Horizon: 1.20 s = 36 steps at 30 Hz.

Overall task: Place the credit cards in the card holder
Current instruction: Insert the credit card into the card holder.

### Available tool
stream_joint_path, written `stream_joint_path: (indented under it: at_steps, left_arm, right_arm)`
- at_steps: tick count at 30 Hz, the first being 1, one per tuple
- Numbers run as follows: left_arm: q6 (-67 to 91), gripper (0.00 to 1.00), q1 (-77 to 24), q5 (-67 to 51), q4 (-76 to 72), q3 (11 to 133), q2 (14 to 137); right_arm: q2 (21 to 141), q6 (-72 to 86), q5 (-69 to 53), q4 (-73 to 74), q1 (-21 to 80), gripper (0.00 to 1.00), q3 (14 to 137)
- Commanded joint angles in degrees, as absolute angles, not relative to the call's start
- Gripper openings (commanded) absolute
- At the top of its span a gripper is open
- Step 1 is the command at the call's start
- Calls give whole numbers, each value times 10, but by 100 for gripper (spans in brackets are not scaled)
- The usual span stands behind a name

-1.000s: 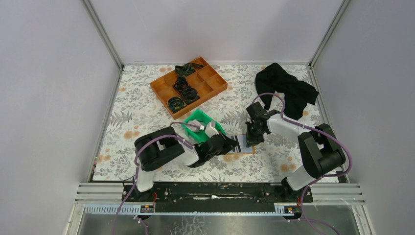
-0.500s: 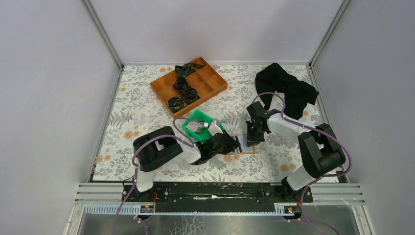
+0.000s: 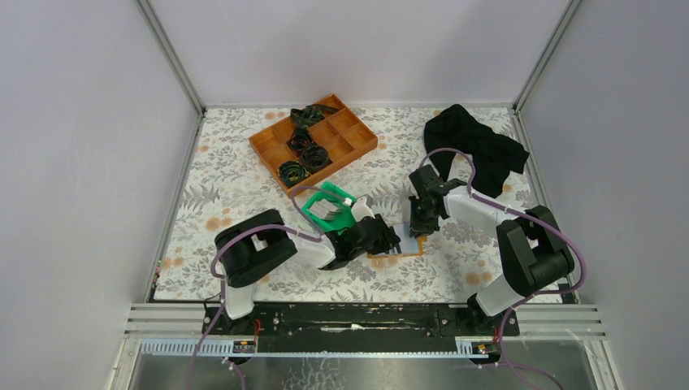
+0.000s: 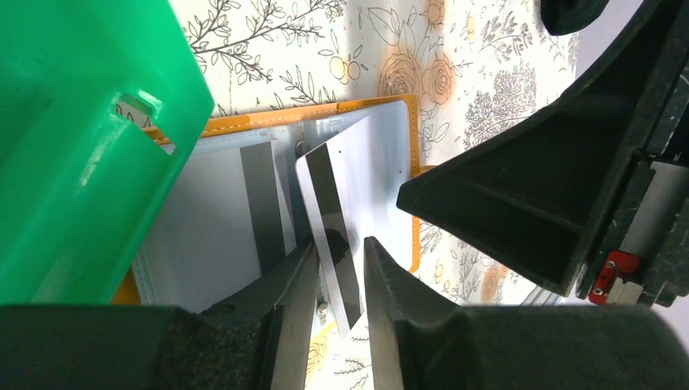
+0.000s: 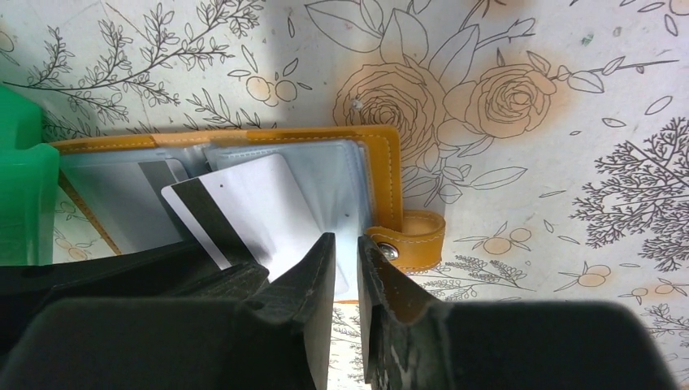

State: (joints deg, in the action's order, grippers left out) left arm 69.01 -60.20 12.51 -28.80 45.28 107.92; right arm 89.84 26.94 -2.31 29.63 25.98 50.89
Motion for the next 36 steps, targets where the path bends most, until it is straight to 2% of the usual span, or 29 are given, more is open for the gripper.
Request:
stream_joint_path:
  at_steps: [1,11,18,36]
  left_arm:
    - [644,35,-592,119,-200,449,1078]
    - [615,38,-579,101,-180,457,1078]
    - [592,47,-579,98,-170,470,1075]
    - [546,50,-579,80,-134,510,1086]
  right_arm:
    - [884,276,12,301,262,23,531]
    - [893,279,36,294,260,23,524]
    - [896,287,33,284,259,23,514]
    - [873,294,44,280,253,18,494]
